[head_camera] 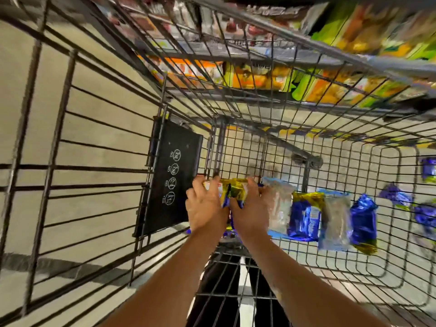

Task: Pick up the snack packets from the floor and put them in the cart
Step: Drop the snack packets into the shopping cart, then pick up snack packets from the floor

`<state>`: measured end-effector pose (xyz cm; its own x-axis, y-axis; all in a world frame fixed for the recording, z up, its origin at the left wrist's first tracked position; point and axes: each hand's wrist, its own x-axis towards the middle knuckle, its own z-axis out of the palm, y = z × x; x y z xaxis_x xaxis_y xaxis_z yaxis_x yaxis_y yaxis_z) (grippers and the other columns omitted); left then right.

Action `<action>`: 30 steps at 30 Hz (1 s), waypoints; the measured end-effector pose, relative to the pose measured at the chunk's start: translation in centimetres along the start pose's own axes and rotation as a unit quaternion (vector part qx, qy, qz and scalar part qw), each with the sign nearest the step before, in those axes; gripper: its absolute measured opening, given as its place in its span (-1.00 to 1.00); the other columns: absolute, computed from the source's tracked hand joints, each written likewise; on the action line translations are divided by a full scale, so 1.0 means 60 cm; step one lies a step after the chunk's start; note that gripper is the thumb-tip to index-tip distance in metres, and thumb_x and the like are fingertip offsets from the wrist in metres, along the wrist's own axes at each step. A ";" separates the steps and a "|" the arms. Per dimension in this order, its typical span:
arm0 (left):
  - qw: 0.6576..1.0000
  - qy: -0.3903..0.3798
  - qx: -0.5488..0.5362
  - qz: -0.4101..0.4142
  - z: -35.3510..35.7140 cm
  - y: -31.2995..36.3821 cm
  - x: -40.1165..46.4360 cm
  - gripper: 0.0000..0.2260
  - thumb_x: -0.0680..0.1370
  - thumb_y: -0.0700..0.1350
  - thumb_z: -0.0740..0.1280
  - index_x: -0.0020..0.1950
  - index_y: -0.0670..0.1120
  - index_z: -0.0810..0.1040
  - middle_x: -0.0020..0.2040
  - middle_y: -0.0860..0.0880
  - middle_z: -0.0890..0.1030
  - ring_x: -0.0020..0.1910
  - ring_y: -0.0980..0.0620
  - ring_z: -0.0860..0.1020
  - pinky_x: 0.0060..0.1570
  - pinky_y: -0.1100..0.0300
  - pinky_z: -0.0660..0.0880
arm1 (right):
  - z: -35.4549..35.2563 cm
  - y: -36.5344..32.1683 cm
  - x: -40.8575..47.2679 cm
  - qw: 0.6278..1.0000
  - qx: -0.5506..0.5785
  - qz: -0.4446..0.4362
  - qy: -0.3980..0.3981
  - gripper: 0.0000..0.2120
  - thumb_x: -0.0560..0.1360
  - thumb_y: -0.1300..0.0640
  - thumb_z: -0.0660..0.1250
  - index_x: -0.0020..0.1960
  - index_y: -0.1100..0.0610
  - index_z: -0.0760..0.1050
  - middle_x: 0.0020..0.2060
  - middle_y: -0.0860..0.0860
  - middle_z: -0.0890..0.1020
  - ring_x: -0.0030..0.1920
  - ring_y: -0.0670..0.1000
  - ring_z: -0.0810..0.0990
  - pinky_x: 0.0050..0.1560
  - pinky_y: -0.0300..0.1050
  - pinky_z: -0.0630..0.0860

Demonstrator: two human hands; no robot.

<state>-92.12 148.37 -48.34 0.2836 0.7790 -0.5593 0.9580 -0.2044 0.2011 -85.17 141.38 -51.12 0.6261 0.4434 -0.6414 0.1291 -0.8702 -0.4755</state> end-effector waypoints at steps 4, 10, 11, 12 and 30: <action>1.000 0.023 -0.002 0.014 0.013 -0.012 0.006 -0.42 0.54 0.09 0.36 0.52 0.17 0.23 0.45 -0.03 0.18 0.30 -0.11 0.30 0.24 0.01 0.36 | 0.024 0.002 0.000 1.000 -0.008 -0.002 0.024 -0.28 0.51 -0.13 0.32 0.55 -0.13 0.02 0.39 0.19 0.29 0.31 0.21 0.41 0.25 0.07 0.46; 0.998 0.010 -0.018 0.053 0.024 -0.032 -0.010 -0.49 0.55 -0.04 0.30 0.50 0.12 0.30 0.47 -0.04 0.19 0.27 -0.11 0.31 0.23 -0.01 0.38 | 0.033 0.012 -0.005 1.000 0.028 -0.002 0.006 -0.23 0.46 -0.05 0.38 0.56 -0.04 0.09 0.39 0.17 0.21 0.40 0.20 0.27 0.38 0.10 0.35; 0.998 0.008 -0.030 0.058 0.025 -0.034 -0.014 -0.51 0.55 -0.05 0.29 0.48 0.10 0.32 0.45 -0.04 0.20 0.25 -0.10 0.31 0.21 0.00 0.39 | 0.031 0.011 -0.010 0.999 0.041 0.001 -0.002 -0.26 0.47 -0.04 0.37 0.55 -0.05 0.11 0.40 0.14 0.20 0.39 0.17 0.28 0.37 0.03 0.35; 0.997 0.005 -0.037 0.064 0.026 -0.037 -0.017 -0.52 0.55 -0.06 0.29 0.47 0.08 0.33 0.44 -0.05 0.21 0.23 -0.09 0.32 0.19 0.00 0.40 | 0.030 0.012 -0.014 0.999 0.047 0.002 -0.009 -0.28 0.48 -0.03 0.37 0.55 -0.06 0.12 0.40 0.10 0.19 0.38 0.14 0.29 0.32 -0.02 0.36; 0.994 0.063 -0.047 0.077 -0.140 -0.021 -0.120 -0.45 0.49 -0.05 0.40 0.46 0.02 0.35 0.41 -0.05 0.23 0.28 -0.06 0.31 0.27 0.02 0.39 | -0.188 -0.036 -0.085 0.993 0.067 -0.027 0.096 -0.38 0.52 0.21 0.36 0.51 0.14 0.19 0.39 0.12 0.22 0.29 0.07 0.32 0.14 -0.20 0.32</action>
<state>-95.70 147.99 -37.81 0.4131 0.8117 -0.4129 0.8940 -0.2751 0.3537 -79.98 138.55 -40.02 0.7579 0.4290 -0.4915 0.0723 -0.8040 -0.5902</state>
